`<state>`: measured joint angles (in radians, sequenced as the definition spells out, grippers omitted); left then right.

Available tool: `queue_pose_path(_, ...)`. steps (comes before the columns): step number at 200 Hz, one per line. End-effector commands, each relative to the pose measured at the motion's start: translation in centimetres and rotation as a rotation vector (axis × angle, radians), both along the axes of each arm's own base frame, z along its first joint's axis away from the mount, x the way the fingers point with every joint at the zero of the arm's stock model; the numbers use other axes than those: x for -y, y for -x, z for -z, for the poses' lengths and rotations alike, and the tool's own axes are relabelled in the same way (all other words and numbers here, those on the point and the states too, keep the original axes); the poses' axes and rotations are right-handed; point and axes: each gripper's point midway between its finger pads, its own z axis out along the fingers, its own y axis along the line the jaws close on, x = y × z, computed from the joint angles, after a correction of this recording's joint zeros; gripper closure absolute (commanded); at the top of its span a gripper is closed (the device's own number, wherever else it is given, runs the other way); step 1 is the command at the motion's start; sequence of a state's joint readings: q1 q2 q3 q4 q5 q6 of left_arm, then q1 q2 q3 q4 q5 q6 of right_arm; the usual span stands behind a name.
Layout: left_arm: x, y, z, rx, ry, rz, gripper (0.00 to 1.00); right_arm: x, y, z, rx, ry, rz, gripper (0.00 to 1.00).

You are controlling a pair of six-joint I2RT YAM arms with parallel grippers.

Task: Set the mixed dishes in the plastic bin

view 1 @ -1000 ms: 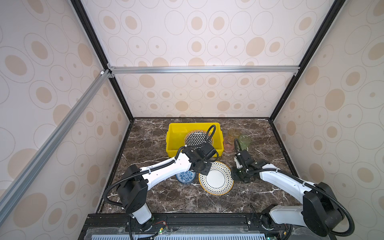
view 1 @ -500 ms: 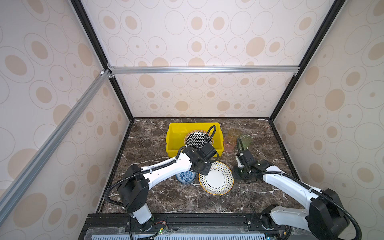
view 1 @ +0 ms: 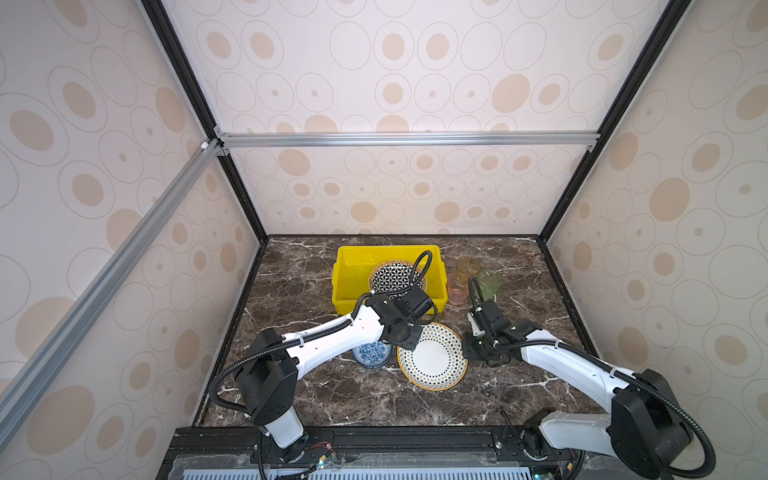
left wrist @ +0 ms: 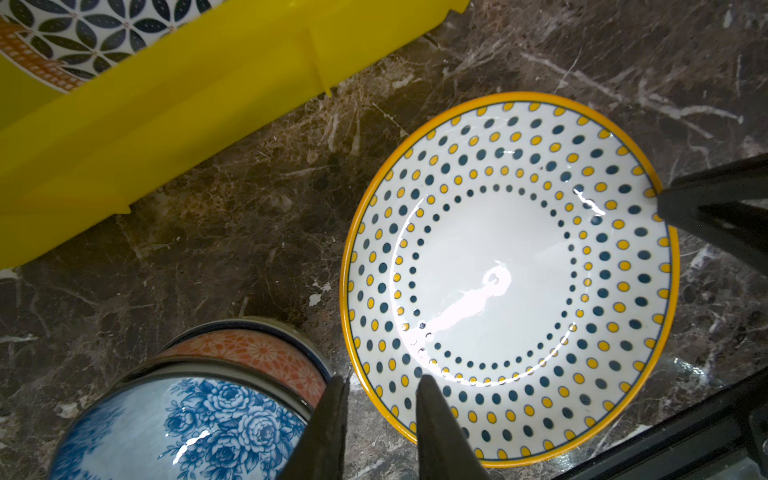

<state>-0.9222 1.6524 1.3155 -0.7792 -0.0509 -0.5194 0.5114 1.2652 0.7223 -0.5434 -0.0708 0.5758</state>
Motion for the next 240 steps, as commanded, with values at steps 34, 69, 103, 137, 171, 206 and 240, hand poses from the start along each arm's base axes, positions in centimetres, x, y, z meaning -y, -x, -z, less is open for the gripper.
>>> queue_pose_path(34,-0.1,0.1,-0.4,0.020,-0.004,-0.006,0.71,0.4,0.9,1.7,-0.049,0.043,-0.006,0.88)
queue_pose_path(69,-0.2,0.1,-0.2,0.017,-0.008,-0.007,0.71,0.3,0.9,1.9,-0.058,0.042,-0.008,0.89)
queue_pose_path(103,-0.5,0.0,0.1,0.014,-0.039,-0.008,0.70,0.3,1.1,2.0,-0.062,0.043,-0.008,0.89)
queue_pose_path(137,-0.4,0.0,0.7,-0.002,-0.062,0.000,0.68,0.3,1.2,2.1,-0.064,0.043,-0.009,0.89)
queue_pose_path(171,0.3,-0.6,1.5,-0.001,-0.070,0.019,0.67,0.4,1.4,2.1,-0.068,0.045,-0.010,0.89)
queue_pose_path(206,1.0,-1.5,2.0,0.005,-0.107,0.045,0.66,0.5,1.5,1.8,-0.060,0.042,-0.010,0.89)
queue_pose_path(240,1.0,-2.4,2.5,0.003,-0.146,0.053,0.65,0.6,1.7,1.8,-0.056,0.037,-0.006,0.89)
